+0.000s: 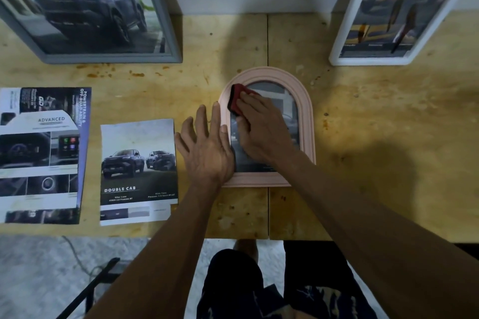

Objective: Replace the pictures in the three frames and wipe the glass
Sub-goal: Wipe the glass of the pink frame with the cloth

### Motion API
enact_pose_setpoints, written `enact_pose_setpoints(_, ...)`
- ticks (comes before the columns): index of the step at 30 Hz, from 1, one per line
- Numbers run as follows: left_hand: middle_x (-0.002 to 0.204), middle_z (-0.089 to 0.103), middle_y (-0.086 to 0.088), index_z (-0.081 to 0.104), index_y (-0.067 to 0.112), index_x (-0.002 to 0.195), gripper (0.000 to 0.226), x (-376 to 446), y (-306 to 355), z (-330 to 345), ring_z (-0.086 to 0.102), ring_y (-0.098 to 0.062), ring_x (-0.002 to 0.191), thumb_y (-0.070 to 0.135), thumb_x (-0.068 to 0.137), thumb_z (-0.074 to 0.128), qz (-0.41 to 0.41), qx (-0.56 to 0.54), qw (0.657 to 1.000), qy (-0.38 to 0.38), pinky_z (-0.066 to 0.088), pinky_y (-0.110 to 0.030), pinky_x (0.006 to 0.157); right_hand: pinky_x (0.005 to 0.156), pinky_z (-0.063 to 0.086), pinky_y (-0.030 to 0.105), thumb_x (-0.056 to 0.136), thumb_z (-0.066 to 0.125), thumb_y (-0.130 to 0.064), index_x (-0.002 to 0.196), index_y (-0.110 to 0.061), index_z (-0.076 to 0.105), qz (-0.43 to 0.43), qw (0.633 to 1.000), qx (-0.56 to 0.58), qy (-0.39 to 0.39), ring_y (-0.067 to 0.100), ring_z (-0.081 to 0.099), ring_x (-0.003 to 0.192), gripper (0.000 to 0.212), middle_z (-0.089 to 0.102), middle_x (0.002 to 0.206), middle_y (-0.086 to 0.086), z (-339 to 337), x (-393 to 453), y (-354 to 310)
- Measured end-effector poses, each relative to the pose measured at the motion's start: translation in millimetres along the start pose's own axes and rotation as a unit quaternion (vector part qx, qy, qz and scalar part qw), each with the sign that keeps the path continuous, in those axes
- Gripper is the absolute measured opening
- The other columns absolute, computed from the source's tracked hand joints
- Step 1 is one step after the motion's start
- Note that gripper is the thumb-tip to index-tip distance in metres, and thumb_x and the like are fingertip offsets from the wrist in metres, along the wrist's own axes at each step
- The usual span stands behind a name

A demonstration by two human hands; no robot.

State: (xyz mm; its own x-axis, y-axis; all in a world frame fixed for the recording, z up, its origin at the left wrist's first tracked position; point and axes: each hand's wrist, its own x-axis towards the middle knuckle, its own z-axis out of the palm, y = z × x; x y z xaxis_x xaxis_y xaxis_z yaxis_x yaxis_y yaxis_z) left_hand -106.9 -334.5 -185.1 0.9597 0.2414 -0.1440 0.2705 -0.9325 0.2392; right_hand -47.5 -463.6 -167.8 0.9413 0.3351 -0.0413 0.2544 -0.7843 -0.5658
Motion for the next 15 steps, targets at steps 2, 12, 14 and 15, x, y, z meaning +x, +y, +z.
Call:
enact_pose_setpoints(2,0.161,0.025,-0.006,0.020,0.030,0.157,0.052,0,0,0,0.024,-0.035,0.143,0.041,0.106,0.025,-0.002,-0.004,1.000,-0.003,0.021,-0.055,0.114,0.117,0.018,0.032,0.096,0.039,-0.024,0.135,0.001,0.054,0.003,1.000,0.006,-0.010,0.028,0.042,0.137,0.049,0.052,0.142,0.015,0,-4,-5)
enact_pose_setpoints(12,0.161,0.025,-0.003,0.021,0.033,0.156,0.050,-2,3,-4,0.022,-0.032,0.144,0.039,0.107,0.026,-0.014,-0.023,1.000,0.000,0.019,-0.056,0.114,0.090,0.050,0.045,0.079,0.071,-0.015,0.117,-0.009,0.067,-0.102,0.987,-0.111,-0.059,0.030,0.054,0.118,0.038,0.064,0.124,0.008,-15,-20,15)
enact_pose_setpoints(14,0.161,0.025,-0.002,0.021,0.033,0.156,0.050,-2,3,-4,0.022,-0.031,0.144,0.039,0.107,0.025,-0.014,-0.024,1.000,-0.001,0.020,-0.056,0.114,0.086,0.049,0.043,0.079,0.071,-0.016,0.115,-0.011,0.067,-0.087,0.985,-0.141,-0.046,0.028,0.054,0.116,0.036,0.063,0.123,0.005,-21,-24,17)
enact_pose_setpoints(15,0.161,0.025,-0.002,0.021,0.034,0.156,0.050,-2,3,-4,0.022,-0.031,0.143,0.039,0.106,0.024,-0.015,-0.024,1.000,-0.001,0.020,-0.056,0.114,0.086,0.048,0.042,0.079,0.070,-0.016,0.114,-0.012,0.067,-0.075,0.984,-0.156,-0.038,0.027,0.054,0.115,0.035,0.062,0.123,0.004,-22,-26,19)
